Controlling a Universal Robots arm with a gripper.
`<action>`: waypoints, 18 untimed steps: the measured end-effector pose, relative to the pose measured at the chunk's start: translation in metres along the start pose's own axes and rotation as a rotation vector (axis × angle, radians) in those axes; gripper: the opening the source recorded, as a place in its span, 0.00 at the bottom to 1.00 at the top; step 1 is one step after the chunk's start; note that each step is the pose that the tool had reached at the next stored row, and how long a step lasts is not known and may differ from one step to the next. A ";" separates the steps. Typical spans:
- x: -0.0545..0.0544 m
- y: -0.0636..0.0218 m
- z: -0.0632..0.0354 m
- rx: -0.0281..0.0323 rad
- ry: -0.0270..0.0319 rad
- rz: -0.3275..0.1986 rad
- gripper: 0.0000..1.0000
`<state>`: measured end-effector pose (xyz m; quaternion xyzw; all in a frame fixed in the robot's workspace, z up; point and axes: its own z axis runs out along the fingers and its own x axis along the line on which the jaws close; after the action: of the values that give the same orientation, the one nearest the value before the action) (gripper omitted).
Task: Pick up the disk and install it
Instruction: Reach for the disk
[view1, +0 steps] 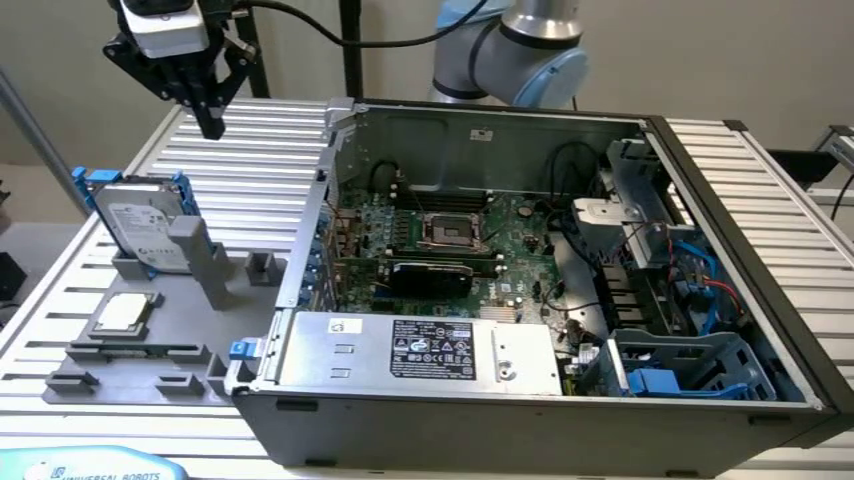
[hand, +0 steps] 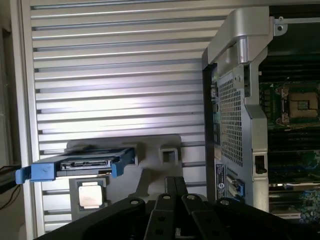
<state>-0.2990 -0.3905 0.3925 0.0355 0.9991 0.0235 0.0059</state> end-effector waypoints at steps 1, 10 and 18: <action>0.004 0.0000 0.0000 0.0000 0.0002 0.000 0.11; 0.045 -0.0008 0.0020 0.0003 0.0021 0.000 0.11; 0.082 -0.0021 0.0064 0.0006 0.0063 0.000 0.11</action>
<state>-0.3804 -0.3865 0.3852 0.0356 0.9991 0.0233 0.0028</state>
